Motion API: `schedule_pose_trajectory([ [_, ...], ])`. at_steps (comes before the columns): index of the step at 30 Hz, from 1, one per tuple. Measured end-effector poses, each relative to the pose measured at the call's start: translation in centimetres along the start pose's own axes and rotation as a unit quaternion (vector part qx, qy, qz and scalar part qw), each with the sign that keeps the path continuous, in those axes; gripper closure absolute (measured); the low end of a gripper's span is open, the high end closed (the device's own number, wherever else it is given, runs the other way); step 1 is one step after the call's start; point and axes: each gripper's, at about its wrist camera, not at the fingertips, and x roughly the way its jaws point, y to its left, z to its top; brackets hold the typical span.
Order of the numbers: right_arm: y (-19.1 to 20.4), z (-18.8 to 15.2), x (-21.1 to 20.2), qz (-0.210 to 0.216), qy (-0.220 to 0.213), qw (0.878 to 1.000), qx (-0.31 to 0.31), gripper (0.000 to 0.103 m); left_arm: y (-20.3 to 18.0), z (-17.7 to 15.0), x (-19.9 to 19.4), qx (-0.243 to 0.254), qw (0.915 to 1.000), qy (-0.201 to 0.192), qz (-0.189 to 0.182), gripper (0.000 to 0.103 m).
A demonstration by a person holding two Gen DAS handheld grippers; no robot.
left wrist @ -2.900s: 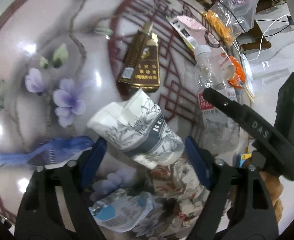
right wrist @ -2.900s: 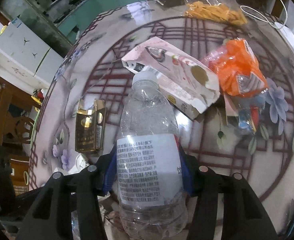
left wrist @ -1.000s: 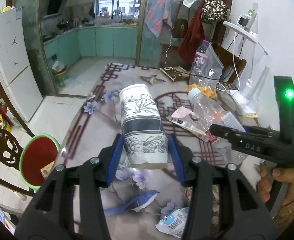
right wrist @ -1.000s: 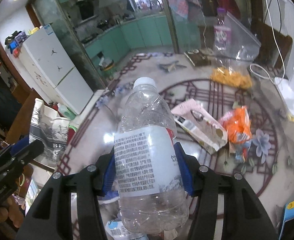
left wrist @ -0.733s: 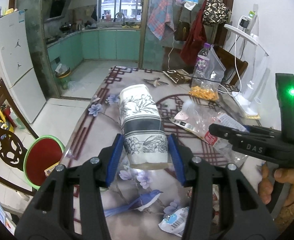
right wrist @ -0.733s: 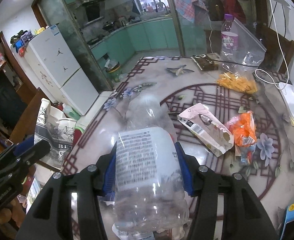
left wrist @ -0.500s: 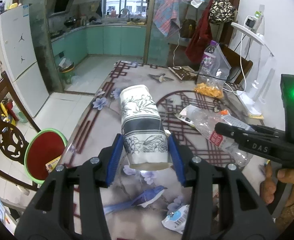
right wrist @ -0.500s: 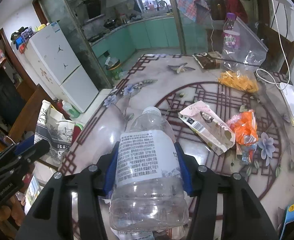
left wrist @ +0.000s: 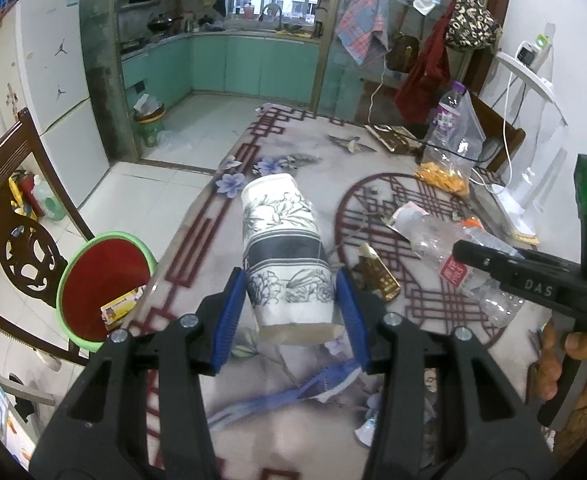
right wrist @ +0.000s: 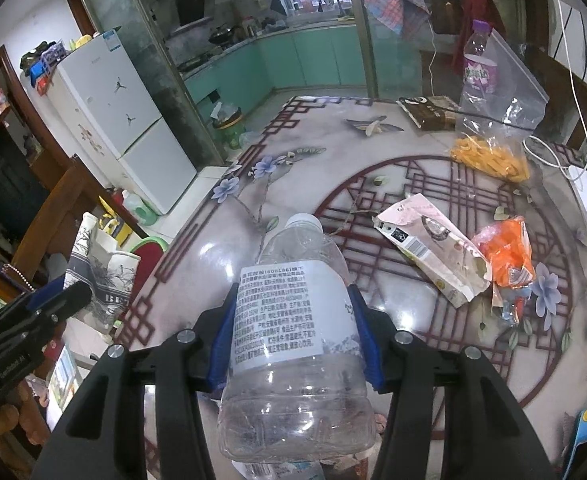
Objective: Collect trash
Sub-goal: 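Carry the paper cup and water bottle to the red bin and open both tools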
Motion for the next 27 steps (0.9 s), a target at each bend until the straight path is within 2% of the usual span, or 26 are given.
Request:
schedule_pose_trajectory([
  [6, 2.3, 0.5, 1.0, -0.025, -0.004, 1.000, 0.005, 0.053, 4.1, 0.4, 1.0, -0.006, 1.0000, 0.003, -0.004, 0.058],
  [14, 7.6, 1.6, 3.3, -0.040, -0.002, 0.999, 0.013, 0.053, 10.5, 2.1, 1.7, 0.010, 0.9999, 0.006, 0.000, 0.059],
  [17, 9.8, 1.8, 4.4, -0.042, 0.002, 0.999, 0.015, 0.053, 13.0, 2.6, 2.1, 0.011, 0.9999, 0.011, -0.002, 0.065],
  [19, 11.1, 1.9, 5.0, -0.042, 0.003, 0.999, 0.016, 0.053, 14.3, 2.7, 2.4, 0.014, 0.9998, 0.017, -0.003, 0.080],
  [21, 12.5, 2.1, 5.7, -0.043, 0.003, 0.999, 0.018, 0.053, 15.7, 2.9, 2.7, 0.016, 0.9996, 0.023, -0.007, 0.080],
  [24, 14.0, 2.3, 6.5, -0.047, 0.005, 0.999, 0.021, 0.053, 17.4, 3.2, 3.4, 0.020, 0.9992, 0.031, -0.015, 0.090],
  [27, 15.2, 2.3, 7.5, -0.052, 0.011, 0.998, 0.025, 0.054, 19.5, 3.3, 4.4, 0.017, 0.9988, 0.043, -0.016, 0.090],
])
